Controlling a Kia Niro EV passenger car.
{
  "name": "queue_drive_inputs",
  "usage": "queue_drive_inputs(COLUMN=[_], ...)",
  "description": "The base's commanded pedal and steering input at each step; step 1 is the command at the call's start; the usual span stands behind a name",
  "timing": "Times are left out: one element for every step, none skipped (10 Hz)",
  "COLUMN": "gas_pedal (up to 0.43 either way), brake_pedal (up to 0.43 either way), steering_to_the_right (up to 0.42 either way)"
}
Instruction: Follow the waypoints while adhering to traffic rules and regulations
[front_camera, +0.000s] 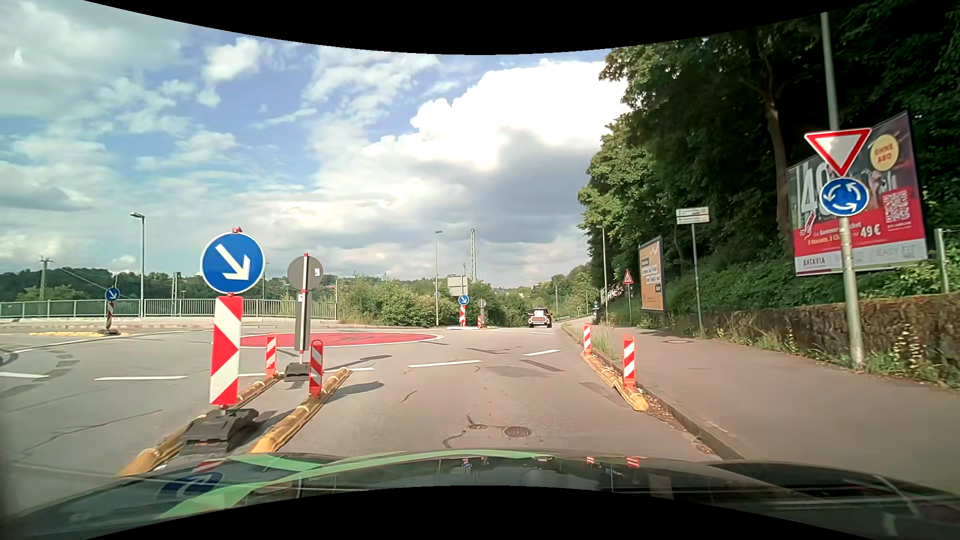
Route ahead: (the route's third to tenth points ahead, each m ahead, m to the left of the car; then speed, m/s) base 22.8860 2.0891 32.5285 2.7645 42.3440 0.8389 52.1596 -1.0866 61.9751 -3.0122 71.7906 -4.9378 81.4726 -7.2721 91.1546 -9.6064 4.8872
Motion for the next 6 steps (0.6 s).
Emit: queue_drive_inputs(gas_pedal=[0.020,0.020,0.020,0.047,0.059,0.059], brake_pedal=[0.000,0.000,0.000,0.000,0.000,0.000], steering_to_the_right=[-0.021,-0.022,-0.022,-0.022,-0.022,-0.022])
